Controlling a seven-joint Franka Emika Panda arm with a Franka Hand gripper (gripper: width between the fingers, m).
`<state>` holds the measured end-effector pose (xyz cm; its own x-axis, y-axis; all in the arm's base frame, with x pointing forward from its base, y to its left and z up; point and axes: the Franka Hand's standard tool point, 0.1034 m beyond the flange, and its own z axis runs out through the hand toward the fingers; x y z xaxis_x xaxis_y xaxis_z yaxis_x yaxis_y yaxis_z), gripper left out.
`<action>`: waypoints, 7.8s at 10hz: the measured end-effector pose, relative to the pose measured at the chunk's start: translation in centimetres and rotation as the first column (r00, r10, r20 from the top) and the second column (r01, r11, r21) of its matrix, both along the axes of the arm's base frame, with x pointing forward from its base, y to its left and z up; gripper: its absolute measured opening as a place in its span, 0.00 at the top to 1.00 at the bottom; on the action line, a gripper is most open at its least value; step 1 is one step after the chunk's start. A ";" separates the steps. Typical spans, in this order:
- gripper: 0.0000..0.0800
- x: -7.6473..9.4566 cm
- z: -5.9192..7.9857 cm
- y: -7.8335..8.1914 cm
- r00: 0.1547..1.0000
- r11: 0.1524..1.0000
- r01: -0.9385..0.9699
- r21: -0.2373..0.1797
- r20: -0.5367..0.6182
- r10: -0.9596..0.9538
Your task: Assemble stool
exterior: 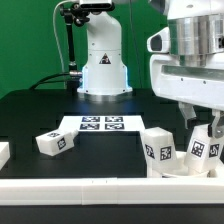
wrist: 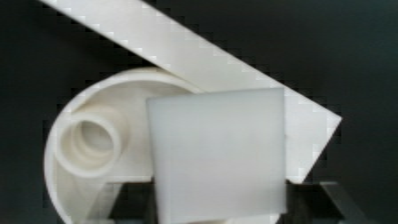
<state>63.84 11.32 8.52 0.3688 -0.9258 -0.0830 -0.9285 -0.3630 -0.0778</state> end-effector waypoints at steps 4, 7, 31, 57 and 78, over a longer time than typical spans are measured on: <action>0.58 0.1 0.0 0.1 0.960 0.959 0.280 0.047 -0.025 -0.280; 0.58 0.2 -0.1 0.3 0.892 0.889 0.452 0.076 -0.045 -0.450; 0.31 -0.1 0.3 -0.8 0.679 0.667 0.734 0.126 -0.123 -0.724; 0.19 0.0 2.8 -13.7 0.813 0.813 -0.581 -0.044 0.021 0.582; 0.19 -12.7 -3.1 -28.6 0.869 0.848 -0.442 0.293 -0.095 0.486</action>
Offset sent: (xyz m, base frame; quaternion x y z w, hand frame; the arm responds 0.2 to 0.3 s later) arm -0.0053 -0.0026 -0.0011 0.0010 0.0068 0.2233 0.9747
